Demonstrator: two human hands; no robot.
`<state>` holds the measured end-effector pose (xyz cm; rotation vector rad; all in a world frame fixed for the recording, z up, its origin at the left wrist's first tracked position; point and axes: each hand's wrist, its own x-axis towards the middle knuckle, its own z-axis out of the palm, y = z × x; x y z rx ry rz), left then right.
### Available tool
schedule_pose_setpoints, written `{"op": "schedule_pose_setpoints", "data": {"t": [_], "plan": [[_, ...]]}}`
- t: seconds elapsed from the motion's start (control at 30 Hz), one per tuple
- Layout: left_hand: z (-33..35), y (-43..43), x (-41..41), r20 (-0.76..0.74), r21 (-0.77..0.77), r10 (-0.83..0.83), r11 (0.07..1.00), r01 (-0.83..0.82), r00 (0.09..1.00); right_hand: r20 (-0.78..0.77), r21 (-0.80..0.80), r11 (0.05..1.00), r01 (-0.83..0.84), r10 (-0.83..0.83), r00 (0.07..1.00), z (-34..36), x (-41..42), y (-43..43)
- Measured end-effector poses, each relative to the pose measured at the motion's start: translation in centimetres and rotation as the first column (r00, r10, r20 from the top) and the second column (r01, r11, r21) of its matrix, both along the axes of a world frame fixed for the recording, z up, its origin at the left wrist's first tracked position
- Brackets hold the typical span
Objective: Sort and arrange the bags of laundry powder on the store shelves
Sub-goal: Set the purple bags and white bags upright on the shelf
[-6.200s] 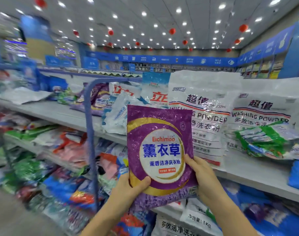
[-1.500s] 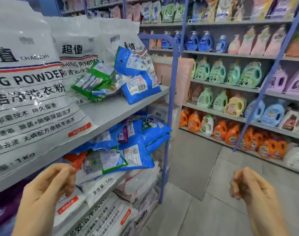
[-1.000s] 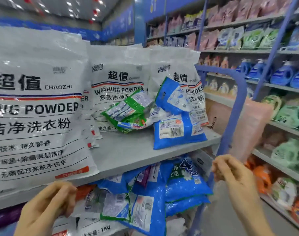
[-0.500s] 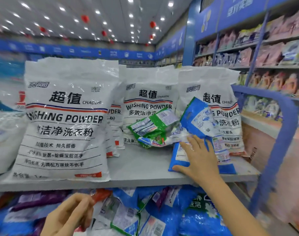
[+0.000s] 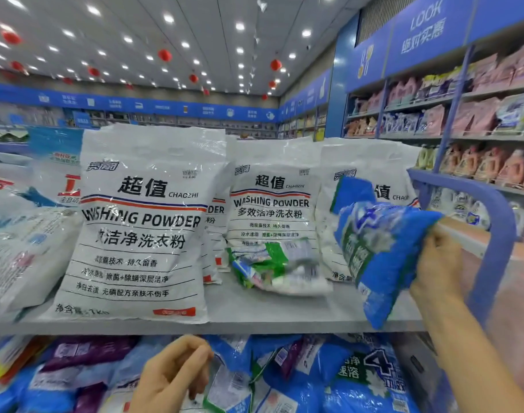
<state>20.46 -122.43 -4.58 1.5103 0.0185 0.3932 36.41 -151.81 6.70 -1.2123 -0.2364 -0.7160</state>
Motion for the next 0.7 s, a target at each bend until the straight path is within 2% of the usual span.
{"op": "schedule_pose_setpoints", "data": {"t": [0.03,0.07,0.13,0.2,0.23,0.27,0.33,0.4,0.43,0.5,0.57,0.63,0.7], "plan": [[0.3,-0.4,0.3,0.001,-0.007,-0.052,0.999,0.052,0.999,-0.027,0.204,0.970,-0.132,0.140,0.990,0.7,-0.4,0.0],[0.7,-1.1,0.8,0.007,0.004,-0.081,0.997,0.081,0.997,-0.023,0.325,0.921,-0.215,0.235,0.972,1.4,-1.0,0.5],[1.6,-2.3,1.9,-0.025,0.039,-0.131,0.991,0.132,0.991,0.057,0.418,0.852,-0.316,0.322,0.945,2.7,-2.5,2.4],[2.2,-3.3,3.2,-0.069,0.073,-0.212,0.973,0.217,0.975,0.255,0.521,0.734,-0.434,0.352,0.901,2.9,-3.6,4.1],[2.7,-4.0,3.7,-0.079,0.058,-0.261,0.962,0.266,0.962,0.298,0.540,0.695,-0.475,0.370,0.880,2.7,-3.9,5.1],[3.5,-4.7,4.3,-0.090,0.029,-0.307,0.950,0.310,0.948,0.259,0.536,0.694,-0.481,0.408,0.876,2.2,-4.2,5.8],[5.1,-6.0,5.1,-0.095,-0.125,-0.426,0.902,0.414,0.900,0.068,0.543,0.720,-0.431,0.474,0.878,0.8,-4.3,7.7],[6.4,-6.9,5.4,-0.015,-0.400,-0.542,0.774,0.491,0.840,0.001,0.569,0.741,-0.358,0.434,0.901,-1.1,-4.4,8.9],[6.6,-7.1,5.4,0.016,-0.507,-0.550,0.715,0.481,0.835,-0.022,0.572,0.738,-0.357,0.449,0.893,-2.0,-4.6,9.4],[5.7,-6.5,5.3,0.012,-0.627,-0.478,0.680,0.379,0.878,-0.098,0.457,0.745,-0.487,0.586,0.804,-3.2,-5.1,9.4],[4.4,-5.1,5.1,0.015,-0.639,-0.417,0.694,0.330,0.909,-0.079,0.276,0.718,-0.639,0.680,0.729,-2.9,-5.5,7.7],[3.6,-3.5,5.1,0.020,-0.562,-0.349,0.771,0.299,0.937,-0.071,0.039,0.721,-0.692,0.693,0.718,-2.0,-4.6,5.8],[3.1,-2.2,5.0,0.015,-0.444,-0.285,0.857,0.262,0.958,-0.130,-0.244,0.729,-0.639,0.628,0.767,-0.8,-4.2,5.6]]}}
